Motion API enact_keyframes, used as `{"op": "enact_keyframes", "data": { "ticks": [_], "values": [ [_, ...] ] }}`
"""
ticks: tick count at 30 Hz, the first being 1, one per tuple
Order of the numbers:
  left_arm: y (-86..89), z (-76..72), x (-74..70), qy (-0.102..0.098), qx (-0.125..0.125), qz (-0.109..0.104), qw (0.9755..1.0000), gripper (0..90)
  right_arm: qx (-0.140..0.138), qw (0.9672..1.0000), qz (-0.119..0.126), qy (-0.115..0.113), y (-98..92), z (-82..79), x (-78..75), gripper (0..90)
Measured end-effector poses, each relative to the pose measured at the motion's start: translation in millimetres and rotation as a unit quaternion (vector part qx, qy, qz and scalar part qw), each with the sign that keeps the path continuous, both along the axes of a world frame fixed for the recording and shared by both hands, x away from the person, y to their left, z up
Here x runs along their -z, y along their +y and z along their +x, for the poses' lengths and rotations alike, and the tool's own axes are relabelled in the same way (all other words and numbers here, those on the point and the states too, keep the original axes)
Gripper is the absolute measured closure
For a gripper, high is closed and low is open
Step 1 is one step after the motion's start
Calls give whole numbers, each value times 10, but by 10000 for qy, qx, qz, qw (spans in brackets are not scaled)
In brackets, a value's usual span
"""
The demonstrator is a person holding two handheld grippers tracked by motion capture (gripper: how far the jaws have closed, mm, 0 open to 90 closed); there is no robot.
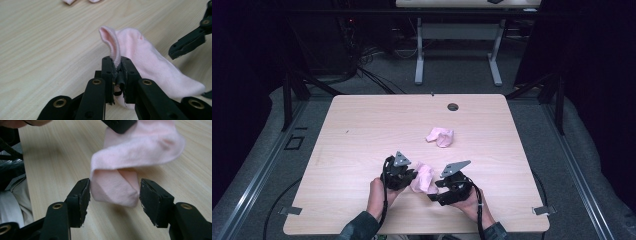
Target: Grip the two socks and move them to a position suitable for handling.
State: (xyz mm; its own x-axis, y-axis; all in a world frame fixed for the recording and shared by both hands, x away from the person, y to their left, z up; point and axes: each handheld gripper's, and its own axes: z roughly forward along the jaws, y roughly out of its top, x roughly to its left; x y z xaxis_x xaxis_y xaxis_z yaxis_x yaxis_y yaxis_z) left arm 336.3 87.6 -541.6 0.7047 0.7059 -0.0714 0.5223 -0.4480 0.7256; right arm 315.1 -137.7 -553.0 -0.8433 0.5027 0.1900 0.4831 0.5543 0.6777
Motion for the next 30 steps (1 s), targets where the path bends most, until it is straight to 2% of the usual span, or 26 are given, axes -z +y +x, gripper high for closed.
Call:
{"op": "enact_keyframes", "data": {
  "ticks": [3, 6, 8, 10, 11, 13, 14, 15, 16, 17, 18, 19, 20, 21, 23, 24, 25, 26, 27, 29, 30],
  "values": [
    [23, -8, -66, -152, 140, 3, 9998, 828, 182, 9995, 250, 7, -81, 46, -13, 425],
    [12, -1, -134, -271, 365, -15, 9990, 828, 411, 9979, 497, -101, -199, 126, -152, 439],
    [-22, 11, -162, -325, 435, 73, 9985, 828, 511, 9967, 599, -195, -249, 199, -265, 440],
    [-76, 28, -186, -357, 633, 136, 9973, 827, 596, 9958, 637, -281, -268, 298, -359, 441],
    [-120, 47, -192, -358, 852, 150, 9956, 828, 571, 9958, 654, -295, -273, 363, -390, 437],
    [-175, 68, -195, -421, 1017, 201, 9937, 827, 497, 9961, 726, -76, -265, 555, -385, 424],
    [-205, 83, -194, -387, 1174, 200, 9921, 826, 496, 9960, 740, -10, -261, 610, -360, 425],
    [-234, 98, -189, -392, 1276, 220, 9908, 825, 478, 9960, 738, 182, -258, 689, -313, 441],
    [-257, 111, -182, -387, 1306, 240, 9904, 824, 419, 9953, 799, 354, -261, 763, -244, 505],
    [-281, 134, -173, -345, 1433, 262, 9887, 822, 362, 9945, 841, 502, -268, 808, -192, 544],
    [-307, 155, -160, -307, 1535, 307, 9872, 817, 328, 9922, 948, 735, -266, 846, -118, 630],
    [-336, 181, -139, -304, 1557, 418, 9864, 814, 296, 9913, 979, 826, -265, 857, -63, 710],
    [-353, 202, -117, -276, 1596, 430, 9859, 802, 273, 9911, 958, 881, -258, 843, -16, 790],
    [-360, 217, -100, -253, 1586, 430, 9861, 780, 334, 9916, 888, 883, -252, 818, 6, 843],
    [-359, 253, -58, -153, 1425, 370, 9890, 701, 495, 9932, 709, 781, -261, 767, 17, 863],
    [-353, 261, -47, -121, 1317, 303, 9908, 643, 616, 9934, 630, 736, -271, 738, 15, 865],
    [-321, 270, -43, -85, 1097, 247, 9936, 564, 739, 9937, 505, 668, -282, 717, 9, 866],
    [-298, 267, -48, -61, 1049, 179, 9943, 481, 1002, 9932, 280, 528, -307, 672, -7, 867],
    [-274, 254, -54, -68, 922, 81, 9957, 452, 1100, 9922, 258, 520, -335, 658, -15, 866],
    [-230, 216, -74, -40, 764, -65, 9971, 399, 1513, 9878, 63, 372, -389, 609, -31, 865],
    [-225, 196, -79, -17, 715, -108, 9974, 381, 1706, 9846, 87, 371, -430, 585, -32, 864]
  ]
}}
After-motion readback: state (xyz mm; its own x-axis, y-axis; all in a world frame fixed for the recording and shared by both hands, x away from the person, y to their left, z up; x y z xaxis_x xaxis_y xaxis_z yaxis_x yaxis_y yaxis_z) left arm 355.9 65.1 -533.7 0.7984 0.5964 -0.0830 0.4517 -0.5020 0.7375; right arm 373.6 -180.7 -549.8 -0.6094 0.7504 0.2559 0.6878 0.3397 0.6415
